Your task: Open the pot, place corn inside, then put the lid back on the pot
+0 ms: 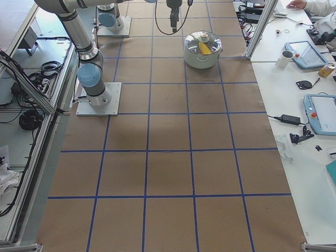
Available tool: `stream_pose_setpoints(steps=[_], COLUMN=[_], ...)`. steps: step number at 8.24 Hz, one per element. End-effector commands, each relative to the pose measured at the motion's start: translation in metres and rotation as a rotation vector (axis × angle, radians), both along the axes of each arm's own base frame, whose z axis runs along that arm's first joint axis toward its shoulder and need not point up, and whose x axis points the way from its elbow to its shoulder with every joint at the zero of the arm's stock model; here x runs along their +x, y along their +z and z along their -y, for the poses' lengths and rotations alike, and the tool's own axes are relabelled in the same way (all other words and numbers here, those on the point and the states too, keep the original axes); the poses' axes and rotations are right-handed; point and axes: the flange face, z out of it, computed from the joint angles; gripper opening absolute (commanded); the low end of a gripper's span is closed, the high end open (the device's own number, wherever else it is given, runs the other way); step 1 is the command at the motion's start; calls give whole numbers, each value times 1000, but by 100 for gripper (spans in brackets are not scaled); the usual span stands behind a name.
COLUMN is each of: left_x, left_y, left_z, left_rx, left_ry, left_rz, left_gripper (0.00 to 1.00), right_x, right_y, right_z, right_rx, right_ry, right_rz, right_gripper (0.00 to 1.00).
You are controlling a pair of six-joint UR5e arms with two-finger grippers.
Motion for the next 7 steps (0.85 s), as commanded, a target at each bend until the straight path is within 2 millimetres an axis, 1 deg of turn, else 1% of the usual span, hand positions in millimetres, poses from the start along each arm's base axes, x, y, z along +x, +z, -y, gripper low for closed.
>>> stream_pose_setpoints(steps=[1,3,7], left_x=[0,0,0], left_y=[0,7,8], left_z=[-1,-5,-8], left_rx=[1,-11,-11], left_ry=[0,7,11], left_rz=[0,0,-1], left_gripper=[100,100,100], right_x=[-1,-2,-3], right_y=[2,2,4], right_z=[-3,-2,-1], right_rx=[3,2,-3], right_ry=[7,23,24], right_rz=[5,5,4], right_gripper=[100,100,100])
